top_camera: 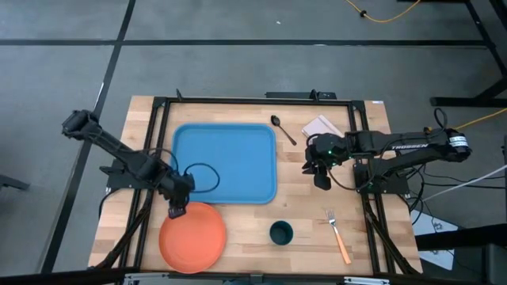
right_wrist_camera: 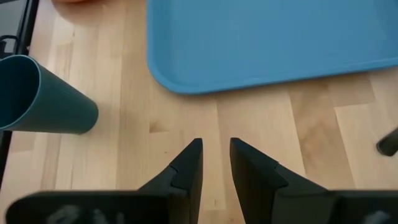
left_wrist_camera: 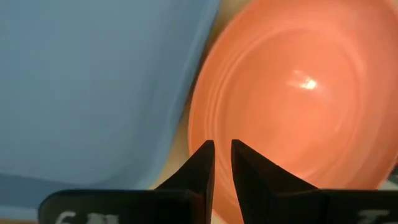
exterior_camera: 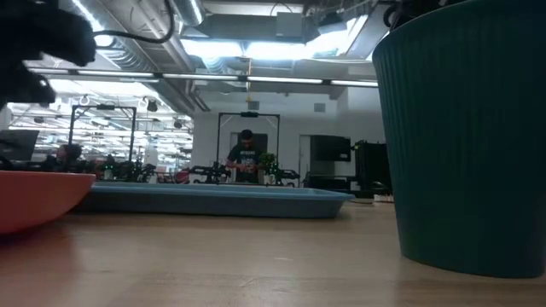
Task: Pick and place plate/cup/fork/spoon on tray
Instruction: Put the orange plate on the middle of the blue serving tray, then put the black spoon on the blue serving tray at the right of the orange plate
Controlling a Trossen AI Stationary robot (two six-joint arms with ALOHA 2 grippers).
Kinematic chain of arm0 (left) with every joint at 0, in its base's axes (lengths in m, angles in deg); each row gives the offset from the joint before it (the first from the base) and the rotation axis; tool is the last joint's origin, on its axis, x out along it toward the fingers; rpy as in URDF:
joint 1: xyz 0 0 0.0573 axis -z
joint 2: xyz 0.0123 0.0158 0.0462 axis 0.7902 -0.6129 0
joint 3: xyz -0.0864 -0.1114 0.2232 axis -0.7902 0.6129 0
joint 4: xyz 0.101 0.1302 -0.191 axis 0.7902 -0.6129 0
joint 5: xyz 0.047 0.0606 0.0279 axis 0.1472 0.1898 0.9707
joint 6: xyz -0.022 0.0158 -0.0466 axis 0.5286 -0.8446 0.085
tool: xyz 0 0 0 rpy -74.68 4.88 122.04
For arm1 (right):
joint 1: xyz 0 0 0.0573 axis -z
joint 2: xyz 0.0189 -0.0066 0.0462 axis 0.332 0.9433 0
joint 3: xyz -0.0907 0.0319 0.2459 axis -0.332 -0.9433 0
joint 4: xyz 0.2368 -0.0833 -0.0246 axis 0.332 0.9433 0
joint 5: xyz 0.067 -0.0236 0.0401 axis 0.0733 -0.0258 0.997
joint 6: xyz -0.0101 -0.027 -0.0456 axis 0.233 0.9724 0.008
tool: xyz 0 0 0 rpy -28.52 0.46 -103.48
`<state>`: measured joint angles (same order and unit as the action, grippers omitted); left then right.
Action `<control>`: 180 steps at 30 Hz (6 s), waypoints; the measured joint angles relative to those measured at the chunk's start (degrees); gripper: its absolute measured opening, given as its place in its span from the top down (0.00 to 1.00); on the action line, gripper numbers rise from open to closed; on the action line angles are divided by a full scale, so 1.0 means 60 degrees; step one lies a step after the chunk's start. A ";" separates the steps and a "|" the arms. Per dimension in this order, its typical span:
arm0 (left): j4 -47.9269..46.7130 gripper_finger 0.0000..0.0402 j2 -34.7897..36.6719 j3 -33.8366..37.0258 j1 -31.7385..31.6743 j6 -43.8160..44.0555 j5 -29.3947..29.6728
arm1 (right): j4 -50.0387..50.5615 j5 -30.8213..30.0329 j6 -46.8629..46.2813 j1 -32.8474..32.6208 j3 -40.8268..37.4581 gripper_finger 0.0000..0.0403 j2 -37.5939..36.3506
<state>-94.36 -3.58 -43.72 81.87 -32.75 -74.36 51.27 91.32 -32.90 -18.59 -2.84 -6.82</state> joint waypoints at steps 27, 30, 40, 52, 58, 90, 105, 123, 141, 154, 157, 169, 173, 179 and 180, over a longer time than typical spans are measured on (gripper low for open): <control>-0.0003 0.88 -0.2326 0.0000 0.0715 0.0820 0.0707 | -0.0011 -0.0016 0.0011 0.0004 0.0000 0.79 0.0075; 0.0015 0.88 -0.2496 -0.0007 0.0715 0.0820 0.0682 | -0.0011 -0.0017 0.0011 0.0004 0.0000 0.79 0.0075; 0.0217 0.89 -0.2667 -0.0011 0.0712 0.0722 0.0890 | -0.0017 -0.0019 0.0008 0.0004 0.0002 0.79 0.0073; 0.1916 0.99 -0.2543 -0.0227 0.0709 0.0015 -0.0496 | -0.0022 -0.0022 0.0011 0.0004 0.0000 0.79 0.0073; 0.1309 0.99 -0.1966 -0.1276 0.0047 -0.1574 0.1449 | -0.0050 -0.0022 0.0012 0.0007 0.0000 0.79 0.0073; -0.1095 0.96 -0.4062 -0.3649 -0.7934 -0.6660 0.3434 | -0.0080 -0.0019 -0.0211 0.0004 0.0000 0.79 0.0073; -0.1024 0.90 -0.4987 -0.3646 -0.8195 -0.7511 0.4028 | -0.0073 -0.0018 -0.0207 0.0004 0.0001 0.79 0.0073; -0.1012 0.90 -0.4987 -0.3646 -0.8173 -0.7507 0.4011 | -0.0071 -0.0019 -0.0204 0.0004 0.0000 0.79 0.0073; -0.0795 0.90 -0.4987 -0.3646 -0.8170 -0.7500 0.4014 | -0.0073 -0.0019 -0.0201 0.0004 0.0000 0.79 0.0073; -0.0218 0.90 -0.4984 -0.3646 -0.8056 -0.8243 0.3949 | -0.0073 -0.0022 -0.0204 0.0004 0.0000 0.79 0.0073; -0.0308 0.90 -0.4984 -0.3646 -0.7959 -0.8261 0.3938 | -0.0073 -0.0022 -0.0204 0.0004 0.0000 0.79 0.0073; -0.0855 0.80 -0.4980 -0.3646 -0.7948 -0.8266 0.4014 | -0.0073 -0.0022 -0.0201 0.0004 0.0000 0.79 0.0073; -0.1088 0.70 -0.4980 -0.3646 -0.7961 -0.8321 0.4017 | -0.0073 -0.0022 -0.0204 0.0005 0.0001 0.79 0.0073; -0.1129 0.56 -0.4980 -0.3646 -0.7951 -0.9645 0.3906 | -0.0073 -0.0022 -0.0204 0.0004 0.0000 0.79 0.0070; -0.1124 0.53 -0.4980 -0.3646 -0.7934 -0.9810 0.3909 | -0.0073 -0.0022 -0.0204 0.0005 0.0000 0.79 0.0069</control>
<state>-101.10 -33.46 -65.60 34.26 -91.61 -50.91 50.83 91.18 -34.12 -18.57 -2.84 -6.40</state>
